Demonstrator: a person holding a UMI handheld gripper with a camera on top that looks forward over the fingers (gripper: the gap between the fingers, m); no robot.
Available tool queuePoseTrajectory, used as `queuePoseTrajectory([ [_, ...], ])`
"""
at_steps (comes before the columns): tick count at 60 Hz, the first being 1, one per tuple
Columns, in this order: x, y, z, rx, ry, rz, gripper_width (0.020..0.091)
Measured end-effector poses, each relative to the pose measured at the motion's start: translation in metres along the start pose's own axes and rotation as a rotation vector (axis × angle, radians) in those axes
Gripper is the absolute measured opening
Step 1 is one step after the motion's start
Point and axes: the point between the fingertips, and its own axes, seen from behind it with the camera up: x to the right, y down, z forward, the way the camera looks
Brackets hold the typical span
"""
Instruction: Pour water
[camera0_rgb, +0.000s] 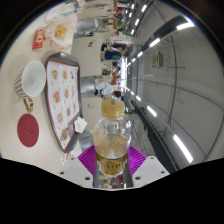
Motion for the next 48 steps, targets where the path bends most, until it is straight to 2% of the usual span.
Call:
queuePoseTrajectory([
  [5,-0.014,-0.04,0.0,0.042,0.018,-0.201,0.0383],
  [13,-0.048,-0.079,0.001,0.103,0.008,-0.473,0.0382],
  [26,-0.073,-0.088,-0.001,0.108,-0.037,-0.599,0.0382],
  [34,-0.071,-0.081,-0.006,0.103,-0.11,-0.391,0.0389],
  [48,-0.046,-0.065,-0.019,0.097,-0.284,0.35,0.0392],
])
